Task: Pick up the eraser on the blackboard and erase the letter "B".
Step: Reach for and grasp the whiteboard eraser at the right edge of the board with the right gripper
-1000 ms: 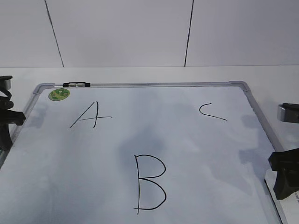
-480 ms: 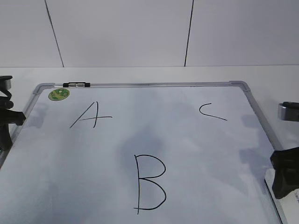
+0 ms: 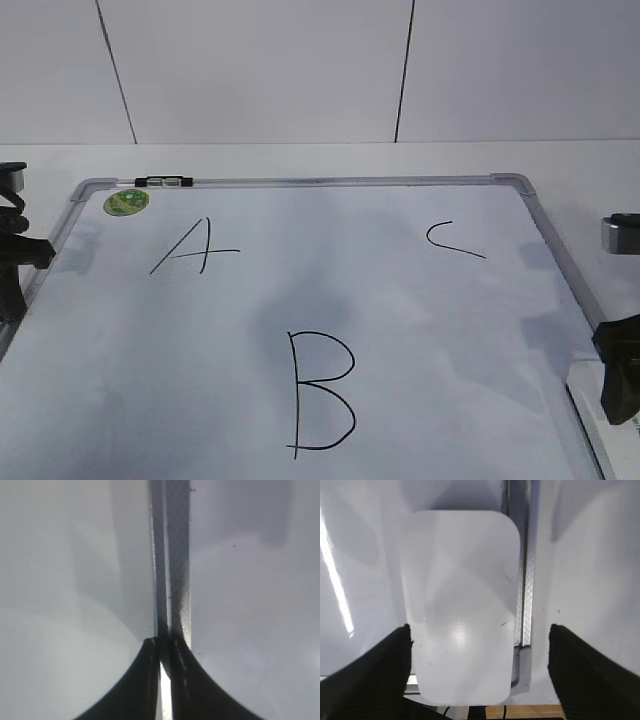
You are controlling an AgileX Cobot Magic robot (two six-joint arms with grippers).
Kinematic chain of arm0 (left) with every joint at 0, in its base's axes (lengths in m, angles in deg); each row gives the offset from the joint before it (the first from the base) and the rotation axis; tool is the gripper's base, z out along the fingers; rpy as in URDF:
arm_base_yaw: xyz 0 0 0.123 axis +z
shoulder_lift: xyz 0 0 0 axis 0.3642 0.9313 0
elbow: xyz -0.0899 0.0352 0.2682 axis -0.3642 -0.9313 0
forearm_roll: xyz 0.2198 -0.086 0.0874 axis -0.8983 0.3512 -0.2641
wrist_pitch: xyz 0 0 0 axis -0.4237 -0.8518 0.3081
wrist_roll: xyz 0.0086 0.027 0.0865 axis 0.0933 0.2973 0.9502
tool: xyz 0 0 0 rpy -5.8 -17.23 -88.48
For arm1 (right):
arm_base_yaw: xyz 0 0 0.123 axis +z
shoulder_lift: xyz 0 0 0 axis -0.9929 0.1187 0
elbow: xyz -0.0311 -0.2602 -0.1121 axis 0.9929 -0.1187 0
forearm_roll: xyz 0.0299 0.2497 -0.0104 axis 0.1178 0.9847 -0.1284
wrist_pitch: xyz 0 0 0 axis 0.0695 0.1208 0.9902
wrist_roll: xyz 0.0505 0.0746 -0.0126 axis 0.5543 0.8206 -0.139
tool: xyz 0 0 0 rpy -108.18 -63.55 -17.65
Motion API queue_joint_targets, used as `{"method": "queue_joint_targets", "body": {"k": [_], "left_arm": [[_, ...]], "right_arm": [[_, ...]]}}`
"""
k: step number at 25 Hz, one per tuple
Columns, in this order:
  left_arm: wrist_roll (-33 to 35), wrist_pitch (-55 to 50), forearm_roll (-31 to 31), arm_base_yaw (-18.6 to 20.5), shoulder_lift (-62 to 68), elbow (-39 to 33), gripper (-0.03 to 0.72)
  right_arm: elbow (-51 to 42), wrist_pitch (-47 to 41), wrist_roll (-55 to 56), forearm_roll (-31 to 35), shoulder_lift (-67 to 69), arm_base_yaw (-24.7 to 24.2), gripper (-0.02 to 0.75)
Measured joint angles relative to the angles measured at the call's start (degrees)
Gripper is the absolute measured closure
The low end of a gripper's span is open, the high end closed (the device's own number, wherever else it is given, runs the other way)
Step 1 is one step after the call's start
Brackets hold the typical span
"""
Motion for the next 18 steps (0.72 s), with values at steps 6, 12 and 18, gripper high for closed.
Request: {"method": "queue_joint_targets", "body": {"k": [6, 12, 18], "left_arm": [[0.0, 0.0, 0.0, 0.0, 0.0, 0.0, 0.67], [0.0, 0.0, 0.0, 0.0, 0.0, 0.0, 0.67], [0.0, 0.0, 0.0, 0.0, 0.0, 0.0, 0.67]], "right_arm": [[0.0, 0.58, 0.0, 0.93, 0.1, 0.0, 0.066], [0.0, 1.07, 0.16, 0.83, 0.1, 0.0, 0.066], [0.0, 1.86, 0.16, 0.45, 0.1, 0.0, 0.066]]}}
